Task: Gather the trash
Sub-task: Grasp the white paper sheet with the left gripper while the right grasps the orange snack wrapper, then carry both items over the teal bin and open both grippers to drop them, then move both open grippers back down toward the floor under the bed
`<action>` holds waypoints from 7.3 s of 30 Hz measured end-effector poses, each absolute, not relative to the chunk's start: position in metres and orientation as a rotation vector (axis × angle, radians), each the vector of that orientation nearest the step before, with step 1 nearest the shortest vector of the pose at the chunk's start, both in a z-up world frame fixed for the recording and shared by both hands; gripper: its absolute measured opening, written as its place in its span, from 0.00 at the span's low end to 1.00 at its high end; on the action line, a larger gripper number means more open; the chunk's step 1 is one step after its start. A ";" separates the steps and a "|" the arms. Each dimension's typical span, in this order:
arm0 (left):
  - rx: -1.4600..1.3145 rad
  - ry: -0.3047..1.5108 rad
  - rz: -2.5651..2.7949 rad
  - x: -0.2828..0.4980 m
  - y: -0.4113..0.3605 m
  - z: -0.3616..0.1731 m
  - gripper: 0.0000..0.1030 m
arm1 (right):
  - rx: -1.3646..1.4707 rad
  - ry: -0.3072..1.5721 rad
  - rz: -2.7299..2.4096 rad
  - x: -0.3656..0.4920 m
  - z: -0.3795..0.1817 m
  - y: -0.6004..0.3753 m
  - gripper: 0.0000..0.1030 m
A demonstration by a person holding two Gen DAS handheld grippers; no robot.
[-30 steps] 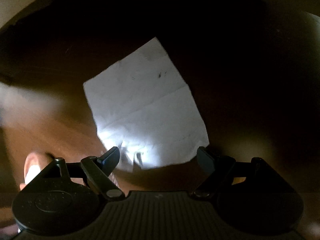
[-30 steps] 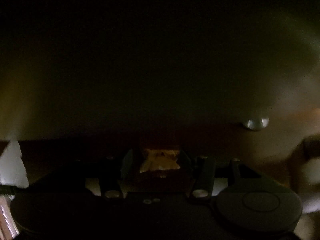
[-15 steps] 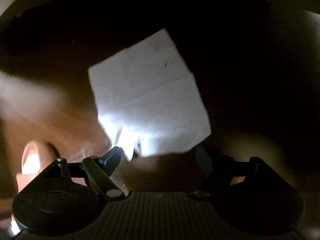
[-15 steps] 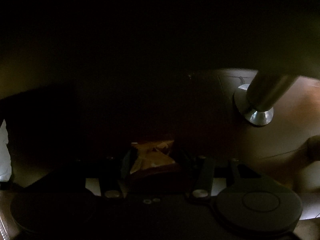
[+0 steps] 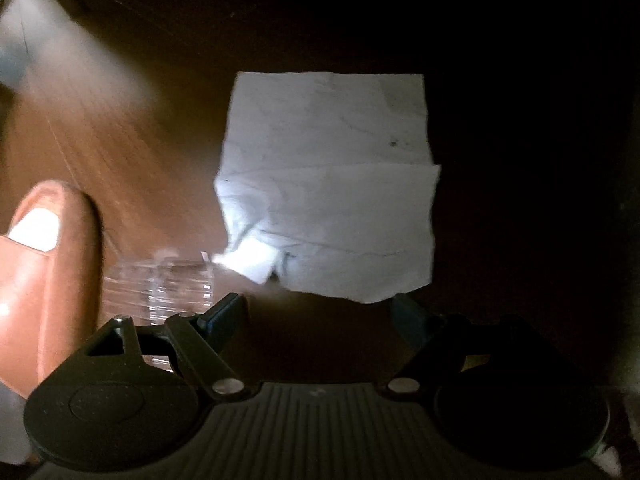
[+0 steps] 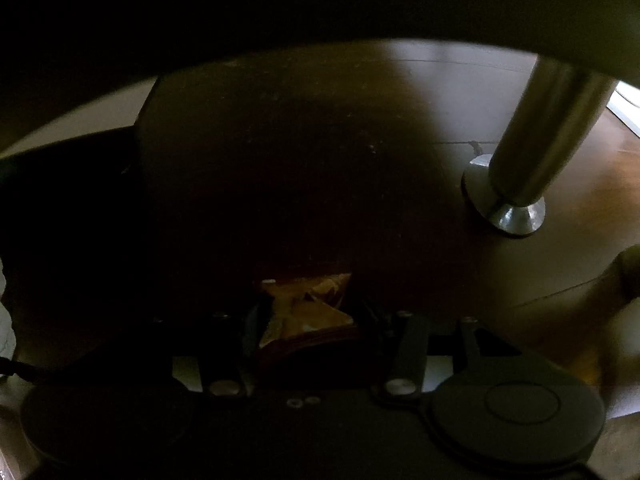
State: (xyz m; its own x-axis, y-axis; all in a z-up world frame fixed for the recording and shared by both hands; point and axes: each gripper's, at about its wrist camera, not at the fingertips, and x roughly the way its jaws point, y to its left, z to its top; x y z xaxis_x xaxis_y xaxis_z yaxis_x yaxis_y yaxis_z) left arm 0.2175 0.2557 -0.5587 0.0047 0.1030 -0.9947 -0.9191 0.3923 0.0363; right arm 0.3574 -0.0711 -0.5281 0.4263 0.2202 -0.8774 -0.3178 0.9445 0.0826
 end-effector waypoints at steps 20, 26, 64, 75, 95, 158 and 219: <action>-0.515 1.563 0.752 0.204 0.203 -0.547 0.05 | -0.134 1.144 0.434 0.319 -0.492 -0.088 0.42; -0.188 1.502 0.580 0.225 0.174 -0.533 0.05 | -0.178 1.134 0.518 0.305 -0.466 -0.081 0.41; 0.025 1.428 0.097 0.226 0.228 -0.543 0.28 | -0.013 1.307 0.790 0.254 -0.376 -0.038 0.41; 0.107 1.536 -0.049 0.224 0.212 -0.532 0.06 | 0.003 1.286 0.774 0.254 -0.373 -0.039 0.41; 0.032 1.339 -0.317 0.217 0.163 -0.290 0.06 | -0.104 1.043 0.732 0.207 -0.243 -0.078 0.40; 0.068 1.224 -0.428 0.350 -0.240 -0.131 0.12 | -0.070 0.923 0.227 0.248 -0.129 -0.377 0.46; -0.520 1.512 0.366 0.209 0.211 -0.339 0.81 | -0.680 1.190 1.271 0.113 -0.302 -0.016 0.51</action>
